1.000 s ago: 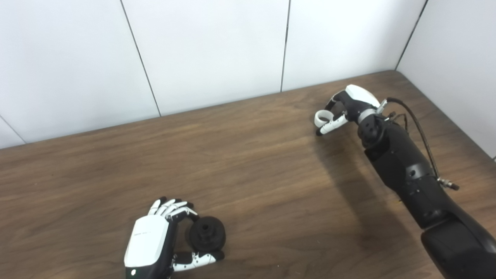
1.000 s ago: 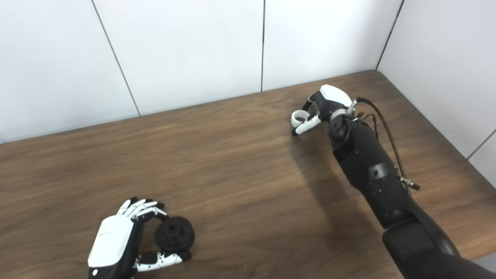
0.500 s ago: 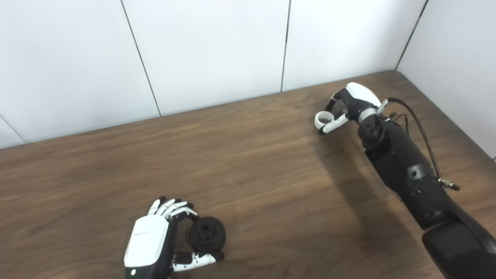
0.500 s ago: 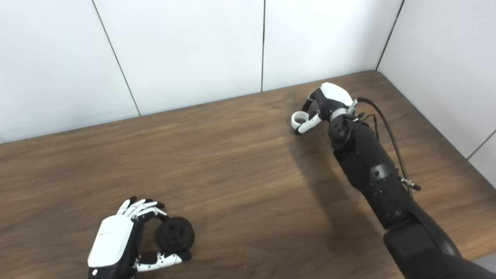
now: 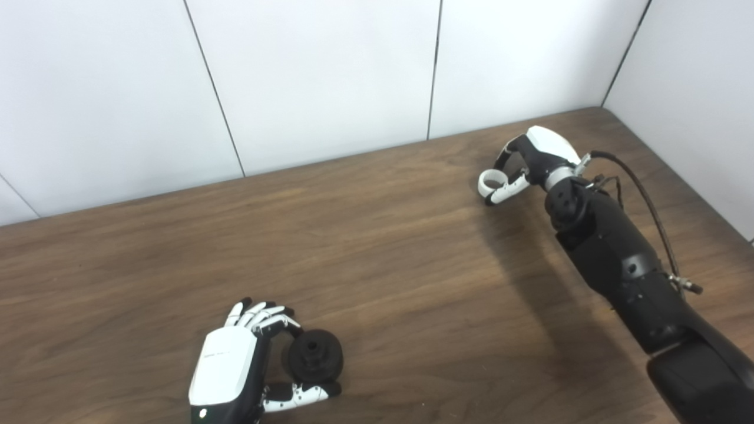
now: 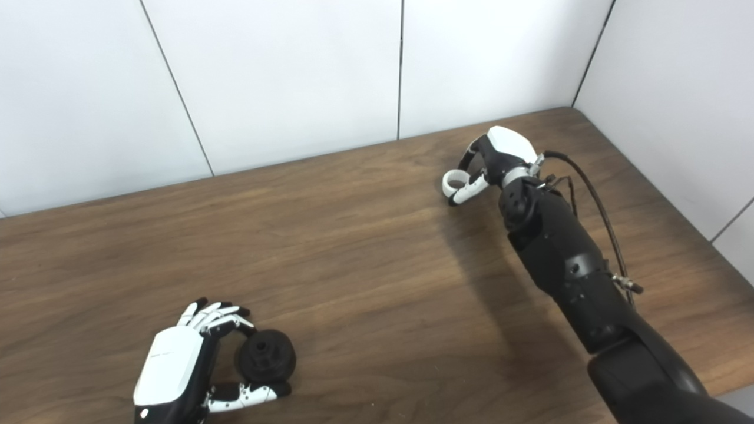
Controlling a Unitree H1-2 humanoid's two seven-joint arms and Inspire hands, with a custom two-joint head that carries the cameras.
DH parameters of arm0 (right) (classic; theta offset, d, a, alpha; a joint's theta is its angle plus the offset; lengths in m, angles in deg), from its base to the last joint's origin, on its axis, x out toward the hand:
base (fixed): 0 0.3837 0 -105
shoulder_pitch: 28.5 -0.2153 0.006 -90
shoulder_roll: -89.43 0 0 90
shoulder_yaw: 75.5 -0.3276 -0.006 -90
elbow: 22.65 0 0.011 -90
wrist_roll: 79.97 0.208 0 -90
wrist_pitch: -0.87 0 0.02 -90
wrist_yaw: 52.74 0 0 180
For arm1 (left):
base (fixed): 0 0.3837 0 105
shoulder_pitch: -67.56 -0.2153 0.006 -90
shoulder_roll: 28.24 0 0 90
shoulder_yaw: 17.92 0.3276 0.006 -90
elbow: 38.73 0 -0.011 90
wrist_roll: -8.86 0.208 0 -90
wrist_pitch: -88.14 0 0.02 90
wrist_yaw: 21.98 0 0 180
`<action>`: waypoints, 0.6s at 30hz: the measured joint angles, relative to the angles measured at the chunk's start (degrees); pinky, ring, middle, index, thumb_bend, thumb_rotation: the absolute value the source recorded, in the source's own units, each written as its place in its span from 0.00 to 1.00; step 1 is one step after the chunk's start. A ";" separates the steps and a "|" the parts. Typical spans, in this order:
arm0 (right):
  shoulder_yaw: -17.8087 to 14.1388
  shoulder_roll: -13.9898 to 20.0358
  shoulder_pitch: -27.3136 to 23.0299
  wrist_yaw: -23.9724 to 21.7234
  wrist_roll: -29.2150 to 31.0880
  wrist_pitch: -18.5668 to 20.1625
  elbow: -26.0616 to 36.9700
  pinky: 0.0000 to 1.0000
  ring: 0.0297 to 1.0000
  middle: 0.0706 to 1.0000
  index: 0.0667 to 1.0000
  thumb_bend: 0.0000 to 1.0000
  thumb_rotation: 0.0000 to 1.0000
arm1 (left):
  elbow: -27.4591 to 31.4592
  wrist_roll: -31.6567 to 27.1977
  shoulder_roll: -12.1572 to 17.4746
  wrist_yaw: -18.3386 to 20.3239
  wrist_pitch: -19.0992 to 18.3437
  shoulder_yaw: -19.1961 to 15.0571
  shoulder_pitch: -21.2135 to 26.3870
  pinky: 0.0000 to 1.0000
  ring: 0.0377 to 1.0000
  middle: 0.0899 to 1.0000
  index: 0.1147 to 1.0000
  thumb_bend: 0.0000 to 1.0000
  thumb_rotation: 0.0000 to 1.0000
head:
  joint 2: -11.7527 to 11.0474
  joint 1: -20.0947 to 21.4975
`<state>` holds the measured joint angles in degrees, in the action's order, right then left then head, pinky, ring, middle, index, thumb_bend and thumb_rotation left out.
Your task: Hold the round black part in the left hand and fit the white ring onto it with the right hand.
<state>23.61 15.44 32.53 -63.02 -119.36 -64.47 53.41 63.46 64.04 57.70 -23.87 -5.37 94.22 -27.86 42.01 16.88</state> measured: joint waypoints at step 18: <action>8.16 0.18 2.55 -16.28 -3.18 1.71 29.25 0.96 0.94 0.84 0.45 0.52 0.14 | 0.22 2.04 -1.37 -0.21 -1.15 0.80 -0.35 0.95 0.84 0.74 0.42 0.52 0.05 | 1.32 -6.24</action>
<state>31.77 15.62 35.08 -79.30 -122.54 -62.76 82.65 63.68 66.09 56.33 -24.08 -6.52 95.03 -28.21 43.33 10.63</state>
